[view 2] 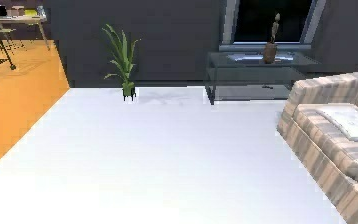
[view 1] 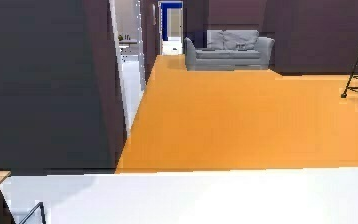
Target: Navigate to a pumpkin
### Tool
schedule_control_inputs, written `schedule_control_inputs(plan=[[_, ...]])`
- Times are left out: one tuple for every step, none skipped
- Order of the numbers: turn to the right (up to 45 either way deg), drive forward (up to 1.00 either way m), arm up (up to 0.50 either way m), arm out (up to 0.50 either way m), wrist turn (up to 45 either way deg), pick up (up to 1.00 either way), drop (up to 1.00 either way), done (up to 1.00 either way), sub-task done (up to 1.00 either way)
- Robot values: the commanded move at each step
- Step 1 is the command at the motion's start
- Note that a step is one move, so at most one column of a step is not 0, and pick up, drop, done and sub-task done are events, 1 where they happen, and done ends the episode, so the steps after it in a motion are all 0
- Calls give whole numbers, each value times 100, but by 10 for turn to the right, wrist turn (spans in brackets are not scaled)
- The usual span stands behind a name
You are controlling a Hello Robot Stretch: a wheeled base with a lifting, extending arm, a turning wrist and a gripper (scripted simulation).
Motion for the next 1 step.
schedule_control_inputs(plan=[[0, 30, 0, 0, 0, 0, 0, 0, 0]])
